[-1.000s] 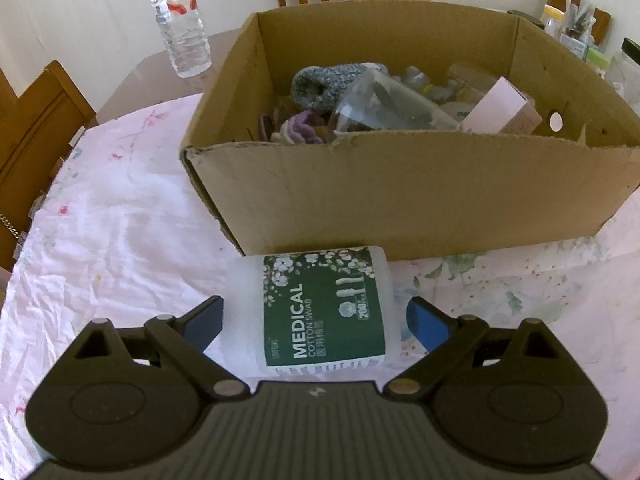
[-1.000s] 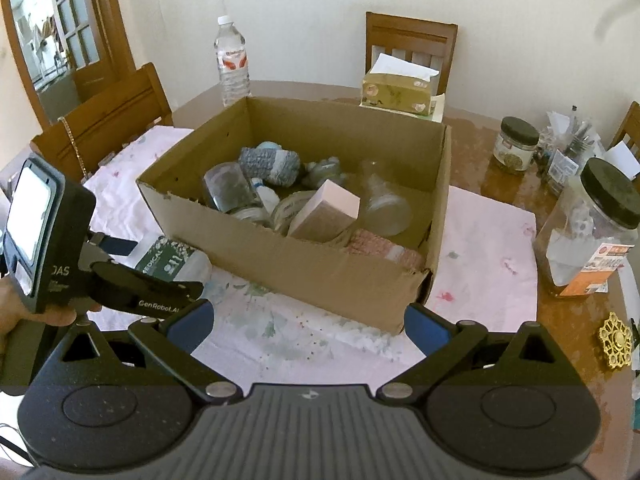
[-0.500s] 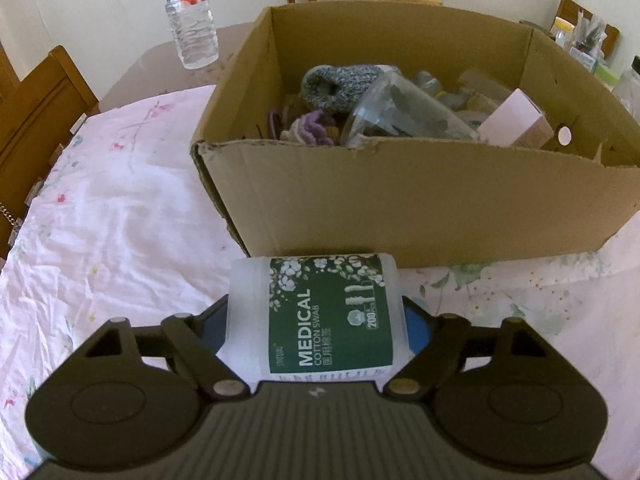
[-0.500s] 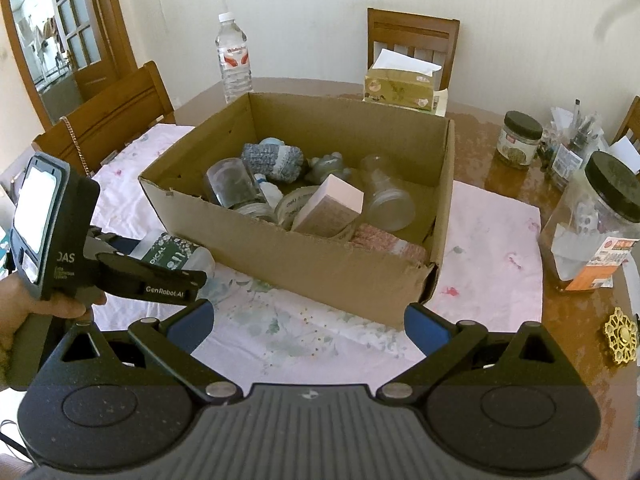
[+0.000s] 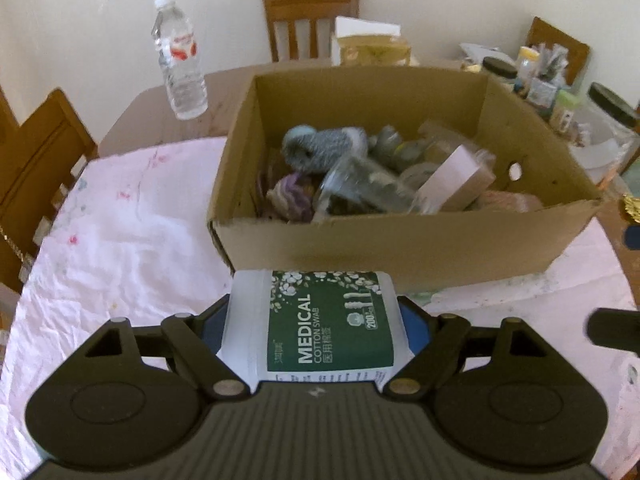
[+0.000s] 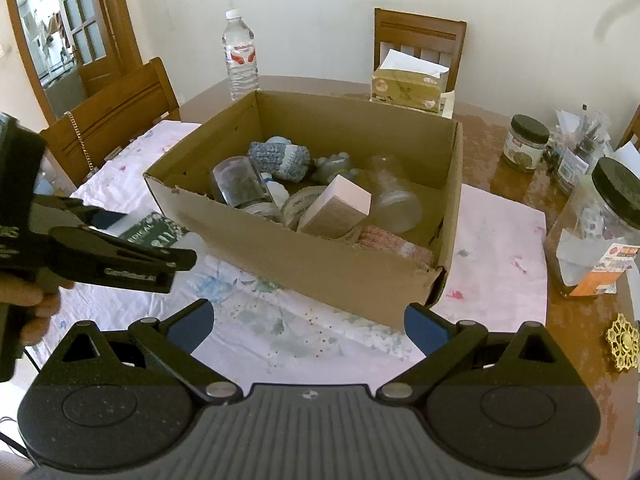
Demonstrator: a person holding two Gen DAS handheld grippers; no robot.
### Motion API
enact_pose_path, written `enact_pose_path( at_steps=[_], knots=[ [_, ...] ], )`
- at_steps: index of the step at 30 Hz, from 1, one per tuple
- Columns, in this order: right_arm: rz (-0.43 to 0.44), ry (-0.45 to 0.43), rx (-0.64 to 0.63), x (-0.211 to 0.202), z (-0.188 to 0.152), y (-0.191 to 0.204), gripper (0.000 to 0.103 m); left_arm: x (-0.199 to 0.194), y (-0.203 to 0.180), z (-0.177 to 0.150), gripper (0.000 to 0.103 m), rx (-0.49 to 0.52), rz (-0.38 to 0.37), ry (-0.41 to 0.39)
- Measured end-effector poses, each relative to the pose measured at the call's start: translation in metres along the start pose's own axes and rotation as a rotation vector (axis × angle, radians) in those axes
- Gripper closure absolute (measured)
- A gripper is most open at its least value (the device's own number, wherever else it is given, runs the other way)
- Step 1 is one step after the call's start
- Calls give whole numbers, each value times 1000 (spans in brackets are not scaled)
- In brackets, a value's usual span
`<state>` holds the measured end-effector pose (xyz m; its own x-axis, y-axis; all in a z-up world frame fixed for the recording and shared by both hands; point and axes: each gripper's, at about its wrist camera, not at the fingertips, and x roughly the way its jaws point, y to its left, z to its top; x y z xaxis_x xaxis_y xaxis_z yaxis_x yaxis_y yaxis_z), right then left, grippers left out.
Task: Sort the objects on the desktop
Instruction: 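Lower the MEDICAL container into the box and open the left tool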
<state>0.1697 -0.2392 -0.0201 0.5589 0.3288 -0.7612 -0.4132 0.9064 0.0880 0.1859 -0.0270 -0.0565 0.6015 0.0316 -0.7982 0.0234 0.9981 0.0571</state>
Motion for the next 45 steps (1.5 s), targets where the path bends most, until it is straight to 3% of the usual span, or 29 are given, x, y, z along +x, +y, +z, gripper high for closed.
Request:
enact_pose_path(
  at_steps=[17,24,38,45],
  knots=[
    [3,-27,-17,-8,6,1,0,-41,-9,51,20,57,-108,-88],
    [-1,-44,-18,-12,8,-1,0,-35,-21,82,20,101,-117,-131],
    [-27,-54,-7,-17,9,-12,0,5,-38,125,19,106,-111,-137],
    [-43,-57,1,-19,11,-18,0,7,-38,136,11,78,-116,-162]
  ],
)
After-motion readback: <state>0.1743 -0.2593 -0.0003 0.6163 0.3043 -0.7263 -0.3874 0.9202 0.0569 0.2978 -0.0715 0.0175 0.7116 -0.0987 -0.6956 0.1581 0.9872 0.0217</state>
